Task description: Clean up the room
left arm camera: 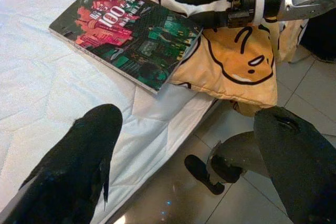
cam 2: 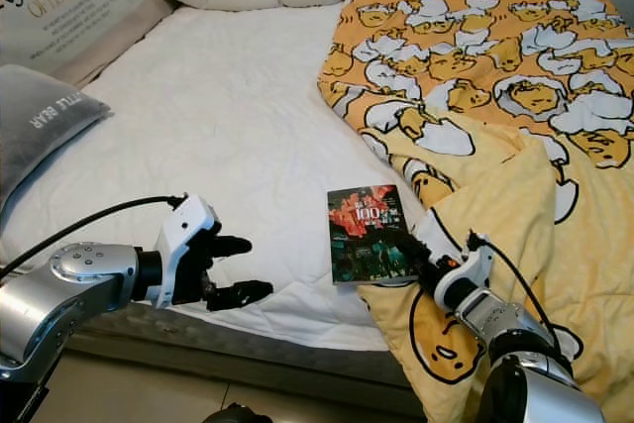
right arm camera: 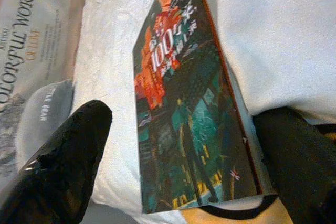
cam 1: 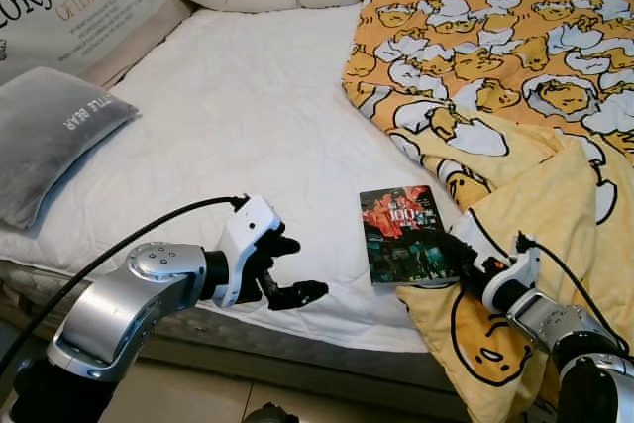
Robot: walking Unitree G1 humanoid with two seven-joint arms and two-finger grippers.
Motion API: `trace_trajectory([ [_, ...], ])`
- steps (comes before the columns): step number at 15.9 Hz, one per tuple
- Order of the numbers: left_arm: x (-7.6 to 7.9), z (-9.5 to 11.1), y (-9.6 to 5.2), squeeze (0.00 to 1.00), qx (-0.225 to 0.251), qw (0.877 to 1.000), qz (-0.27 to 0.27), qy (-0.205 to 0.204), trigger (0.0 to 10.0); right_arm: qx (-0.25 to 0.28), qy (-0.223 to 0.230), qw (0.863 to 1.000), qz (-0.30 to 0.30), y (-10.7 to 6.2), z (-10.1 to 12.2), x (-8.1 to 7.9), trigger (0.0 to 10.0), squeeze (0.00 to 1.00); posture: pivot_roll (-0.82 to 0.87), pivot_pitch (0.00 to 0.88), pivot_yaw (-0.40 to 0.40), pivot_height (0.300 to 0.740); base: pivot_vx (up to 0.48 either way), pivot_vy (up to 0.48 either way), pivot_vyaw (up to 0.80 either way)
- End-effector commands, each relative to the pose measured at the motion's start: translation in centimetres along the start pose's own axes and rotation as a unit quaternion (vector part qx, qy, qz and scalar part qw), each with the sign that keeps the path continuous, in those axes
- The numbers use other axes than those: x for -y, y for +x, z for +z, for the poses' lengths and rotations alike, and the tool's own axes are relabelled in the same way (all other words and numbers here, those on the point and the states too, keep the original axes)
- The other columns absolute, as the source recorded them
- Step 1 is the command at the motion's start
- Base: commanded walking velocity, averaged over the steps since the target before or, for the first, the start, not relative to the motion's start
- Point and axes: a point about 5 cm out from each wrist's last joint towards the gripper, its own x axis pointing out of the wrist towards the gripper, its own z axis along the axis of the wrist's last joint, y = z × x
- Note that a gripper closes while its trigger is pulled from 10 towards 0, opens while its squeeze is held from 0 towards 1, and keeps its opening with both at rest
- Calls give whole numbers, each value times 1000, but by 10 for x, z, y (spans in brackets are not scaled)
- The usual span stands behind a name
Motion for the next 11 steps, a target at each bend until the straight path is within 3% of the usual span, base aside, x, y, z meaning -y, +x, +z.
trace_trajectory([
  [1,-2,2,-3,8,3,1000,10,1,10000,-15,-4,1000,20,5,-3,-7,10000,0,110,0,103,740,0,0,0],
  [2,-1,1,-3,4,-2,1000,8,1,10000,-43,-23,999,2,8,-15,-5,10000,0,116,0,104,740,0,0,0],
  [8,1,-4,-4,0,-18,1000,10,6,10000,-103,-110,985,-81,7,-34,10,10000,0,124,0,105,740,0,0,0],
  [11,1,-3,-4,0,-15,1000,10,3,10000,-89,-71,992,-46,12,-33,1,10000,0,127,0,107,740,0,0,0],
])
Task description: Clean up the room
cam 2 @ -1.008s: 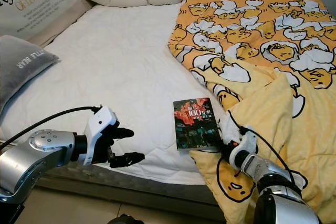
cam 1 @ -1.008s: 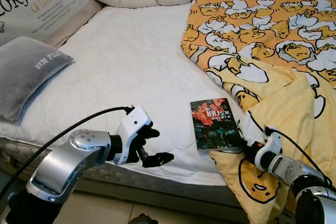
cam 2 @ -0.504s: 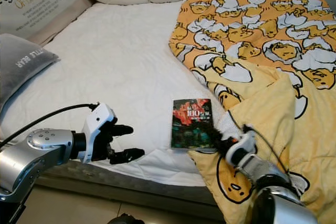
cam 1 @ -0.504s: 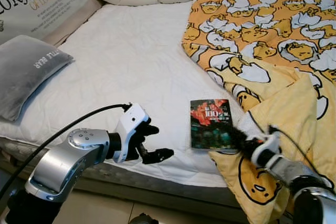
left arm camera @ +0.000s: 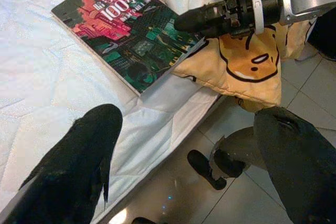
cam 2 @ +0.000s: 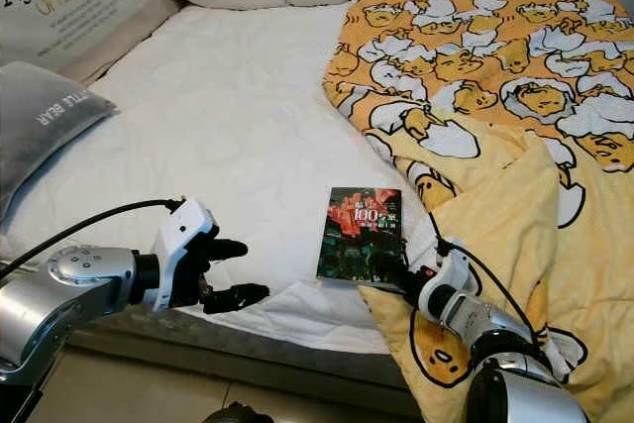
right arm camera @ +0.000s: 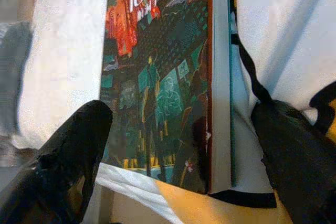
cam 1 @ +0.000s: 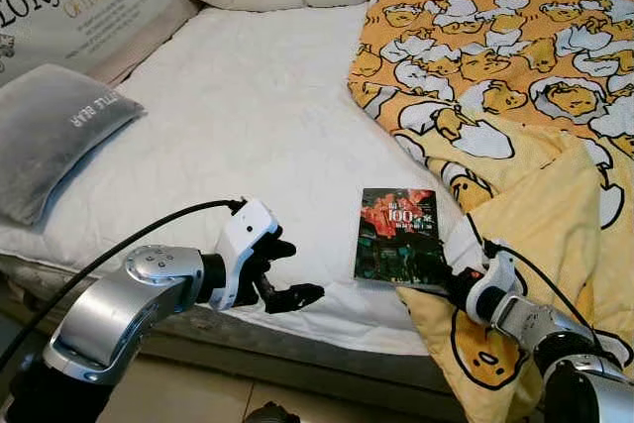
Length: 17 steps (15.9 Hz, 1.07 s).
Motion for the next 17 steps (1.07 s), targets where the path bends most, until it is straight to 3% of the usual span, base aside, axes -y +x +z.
trace_trajectory([
  [1,1,1,-3,0,-2,1000,4,5,10000,-12,26,999,21,4,-9,-5,10000,0,128,0,108,740,0,0,0],
  [3,1,2,-3,0,0,1000,3,3,10000,-6,44,997,59,6,-7,-13,10000,0,129,0,109,740,0,0,0],
  [4,1,2,-3,0,2,1000,3,1,10000,-6,51,995,83,8,-6,-18,6510,0,129,0,109,740,0,0,0],
  [5,1,3,-3,0,3,1000,3,-1,10000,-9,55,994,94,9,-7,-21,3765,0,132,0,109,740,0,0,0],
  [6,1,3,-4,0,4,1000,3,-2,10000,-10,55,994,93,10,-8,-21,3098,0,133,0,110,740,0,0,0],
  [7,1,3,-4,0,4,1000,3,-4,10000,-9,61,994,94,11,-10,-22,902,0,137,0,111,740,0,0,0],
  [8,1,3,-5,0,4,1000,3,-5,10000,-3,70,993,98,12,-11,-24,0,0,143,0,112,740,0,0,0],
  [17,3,1,-7,0,0,1000,8,-11,10000,30,113,991,71,24,-21,-30,0,0,159,0,116,740,0,0,0],
])
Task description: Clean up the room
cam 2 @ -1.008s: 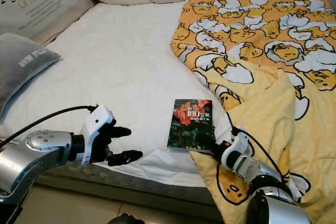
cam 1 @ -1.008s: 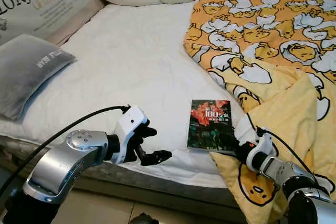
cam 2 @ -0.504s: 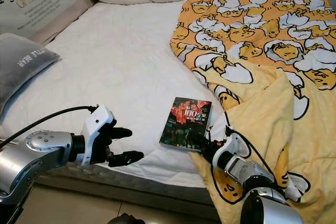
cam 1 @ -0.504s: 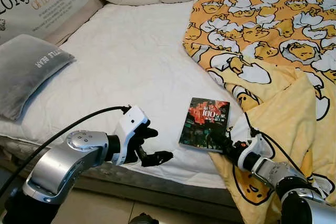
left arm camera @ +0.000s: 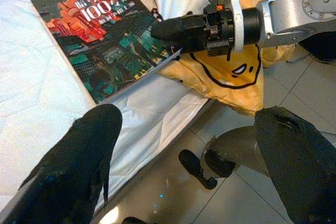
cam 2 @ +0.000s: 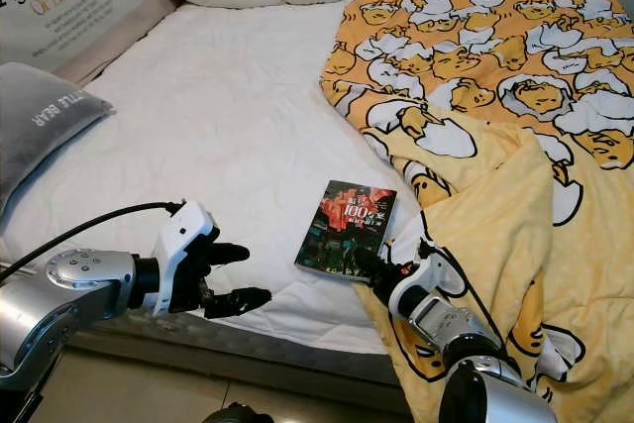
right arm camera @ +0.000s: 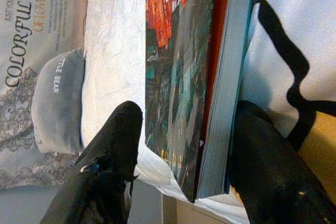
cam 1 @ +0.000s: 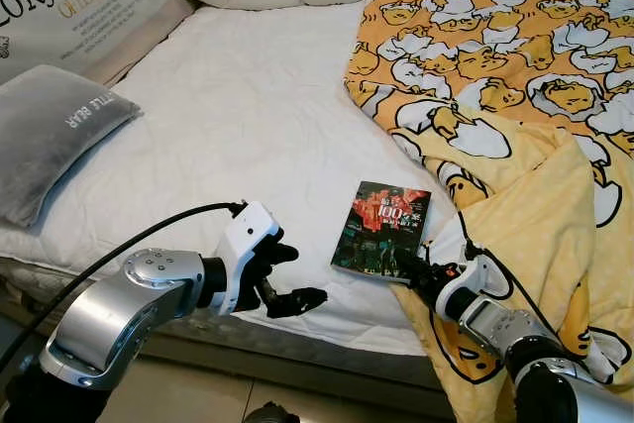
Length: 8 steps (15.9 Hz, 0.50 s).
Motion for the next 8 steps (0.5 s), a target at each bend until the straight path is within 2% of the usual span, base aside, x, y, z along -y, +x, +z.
trace_trajectory([
  [1,-3,1,-6,0,-1,1000,16,2,10000,7,8,1000,2,5,-1,-5,0,0,157,0,116,740,0,0,0],
  [8,-8,5,-5,0,12,1000,27,-7,10000,32,11,999,-9,4,6,-4,0,0,150,0,129,740,0,0,0],
])
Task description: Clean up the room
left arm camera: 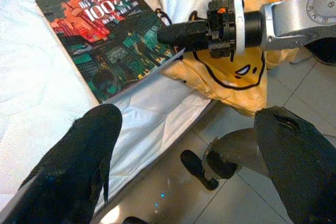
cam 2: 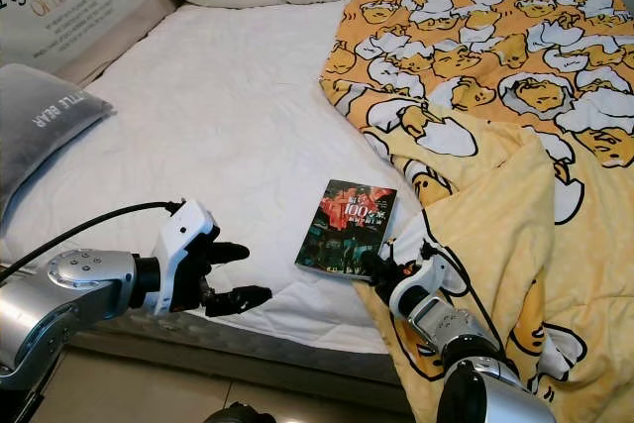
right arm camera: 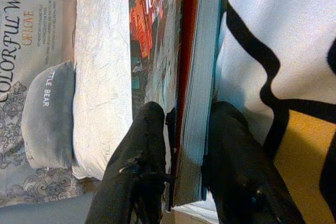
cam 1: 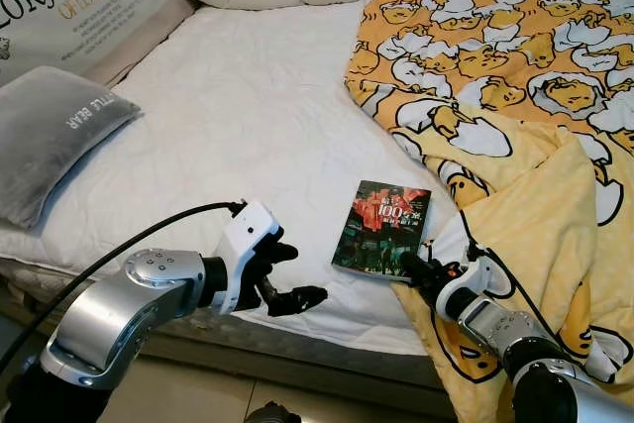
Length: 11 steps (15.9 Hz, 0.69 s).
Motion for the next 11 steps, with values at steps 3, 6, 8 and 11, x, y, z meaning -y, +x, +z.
trace_trajectory([
  [3,-12,7,-6,0,20,999,33,-11,10000,20,-12,999,32,4,14,-14,0,0,149,0,126,740,0,0,0],
  [6,-18,10,-5,0,33,998,51,-17,10000,28,-18,999,42,3,23,-17,0,0,142,0,129,740,0,0,0],
  [8,-26,16,-5,0,59,995,72,-34,10000,32,-27,998,56,2,31,-21,0,0,138,0,129,740,0,0,0],
  [11,-39,26,-5,0,110,986,98,-76,10000,41,-36,992,110,-2,45,-33,0,0,133,0,125,740,0,0,0],
])
